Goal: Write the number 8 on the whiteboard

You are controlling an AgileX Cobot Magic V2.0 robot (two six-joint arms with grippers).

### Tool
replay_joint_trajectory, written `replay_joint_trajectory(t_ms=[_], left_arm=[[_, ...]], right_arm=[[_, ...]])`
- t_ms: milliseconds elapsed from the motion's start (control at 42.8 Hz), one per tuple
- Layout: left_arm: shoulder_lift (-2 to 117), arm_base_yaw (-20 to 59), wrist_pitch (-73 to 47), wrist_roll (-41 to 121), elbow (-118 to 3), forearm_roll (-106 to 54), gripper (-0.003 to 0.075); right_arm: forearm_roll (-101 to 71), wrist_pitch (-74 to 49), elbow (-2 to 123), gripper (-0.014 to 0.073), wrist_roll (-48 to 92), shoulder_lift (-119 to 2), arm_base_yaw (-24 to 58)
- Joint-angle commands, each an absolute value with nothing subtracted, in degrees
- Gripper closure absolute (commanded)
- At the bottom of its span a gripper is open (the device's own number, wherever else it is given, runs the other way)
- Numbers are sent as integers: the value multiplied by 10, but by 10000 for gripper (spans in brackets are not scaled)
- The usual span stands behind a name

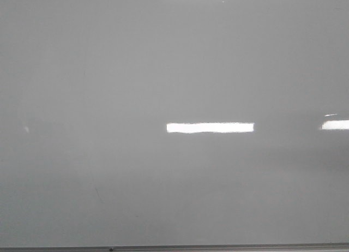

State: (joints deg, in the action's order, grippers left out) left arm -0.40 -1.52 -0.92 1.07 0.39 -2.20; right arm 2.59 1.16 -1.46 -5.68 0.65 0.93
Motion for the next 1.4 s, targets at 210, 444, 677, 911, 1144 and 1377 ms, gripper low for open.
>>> replay_joint_trajectory(t_ms=[210, 444, 677, 911, 1144, 1377], left_arm=[[-11, -11, 36, 9, 11, -28, 741], [-11, -11, 36, 9, 11, -28, 741], [-11, -11, 36, 9, 11, -28, 741], [-11, -11, 70, 9, 9, -28, 741], [-9, -11, 64, 8, -70, -26, 741], [32, -11, -37, 8, -209, -26, 741]], right_arm=[[34, 62, -14, 662, -58, 16, 8], [34, 62, -14, 662, -58, 16, 8], [34, 62, -14, 662, -58, 16, 8], [34, 75, -9, 662, -58, 16, 8], [34, 13, 80, 662, -58, 16, 8], [41, -76, 205, 662, -58, -30, 8]])
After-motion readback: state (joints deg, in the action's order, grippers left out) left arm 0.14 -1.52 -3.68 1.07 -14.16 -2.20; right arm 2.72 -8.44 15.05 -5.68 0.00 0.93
